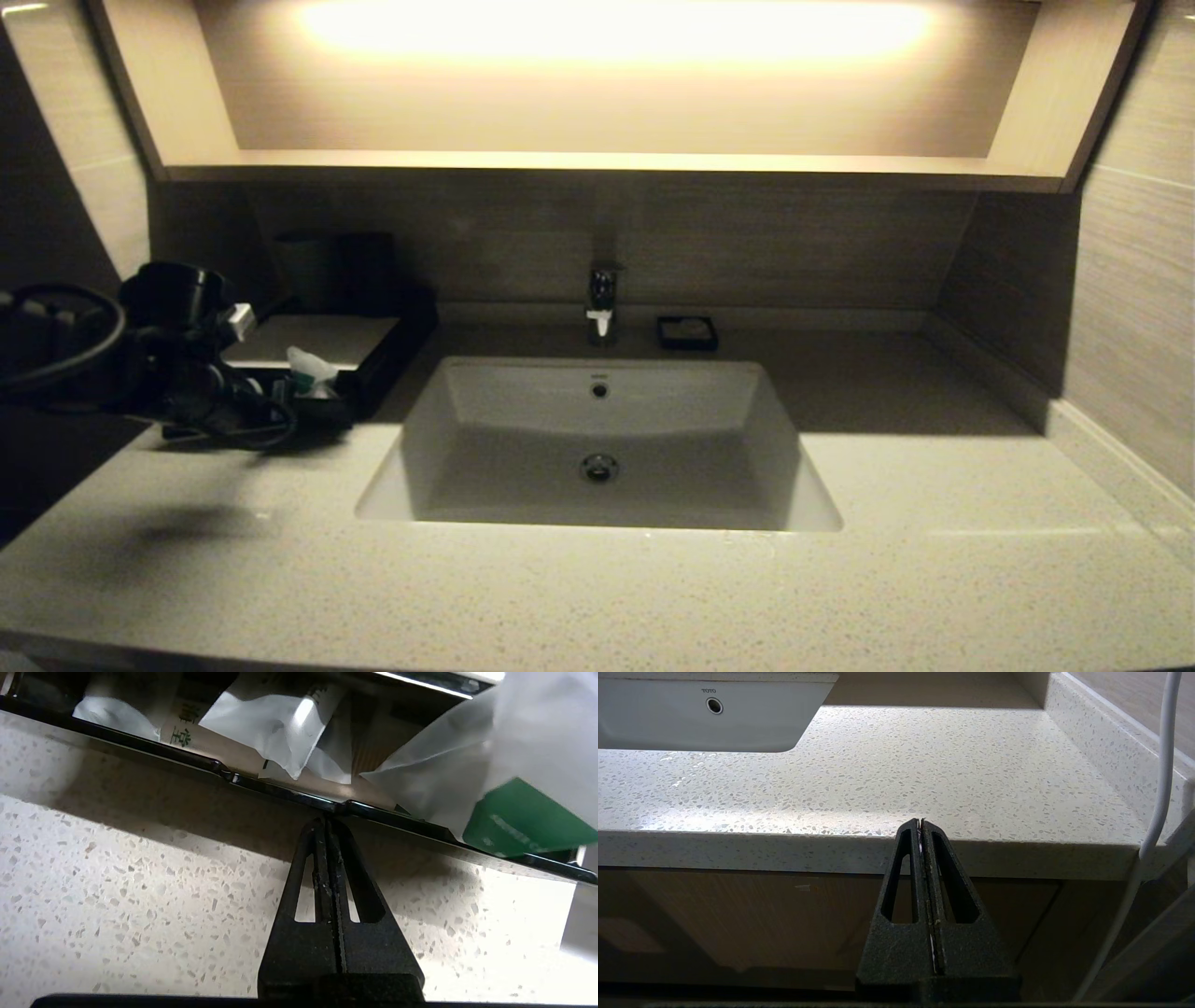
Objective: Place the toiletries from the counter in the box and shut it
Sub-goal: Close the drawer
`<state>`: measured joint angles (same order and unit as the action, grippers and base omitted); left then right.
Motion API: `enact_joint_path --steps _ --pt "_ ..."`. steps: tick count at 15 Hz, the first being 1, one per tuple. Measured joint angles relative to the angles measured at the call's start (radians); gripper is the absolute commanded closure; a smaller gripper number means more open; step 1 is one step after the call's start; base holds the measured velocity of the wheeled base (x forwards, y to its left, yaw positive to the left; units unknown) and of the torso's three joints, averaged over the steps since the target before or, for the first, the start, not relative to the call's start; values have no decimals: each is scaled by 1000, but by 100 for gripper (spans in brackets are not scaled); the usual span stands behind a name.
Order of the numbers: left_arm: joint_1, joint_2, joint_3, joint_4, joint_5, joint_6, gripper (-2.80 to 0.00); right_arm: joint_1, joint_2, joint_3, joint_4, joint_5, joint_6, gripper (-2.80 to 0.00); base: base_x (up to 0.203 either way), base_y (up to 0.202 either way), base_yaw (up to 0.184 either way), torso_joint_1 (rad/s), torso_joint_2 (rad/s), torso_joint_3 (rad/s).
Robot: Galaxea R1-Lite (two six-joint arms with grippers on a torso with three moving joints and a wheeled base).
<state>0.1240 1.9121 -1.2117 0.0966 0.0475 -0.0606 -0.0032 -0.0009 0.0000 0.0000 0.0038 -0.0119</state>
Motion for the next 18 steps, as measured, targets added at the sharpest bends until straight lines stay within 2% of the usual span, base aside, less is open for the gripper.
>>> enact_joint_path --steps 5,12,18 --pt "0 -34 36 6 0 -4 0 0 0 0 0 0 0 0 0 0 0 0 0 0" --pt "1 -234 131 12 4 1 0 0 0 0 0 0 0 0 0 0 0 0 0 0" --pt "9 -259 135 0 -2 3 0 0 0 0 0 0 0 0 0 0 0 0 0 0"
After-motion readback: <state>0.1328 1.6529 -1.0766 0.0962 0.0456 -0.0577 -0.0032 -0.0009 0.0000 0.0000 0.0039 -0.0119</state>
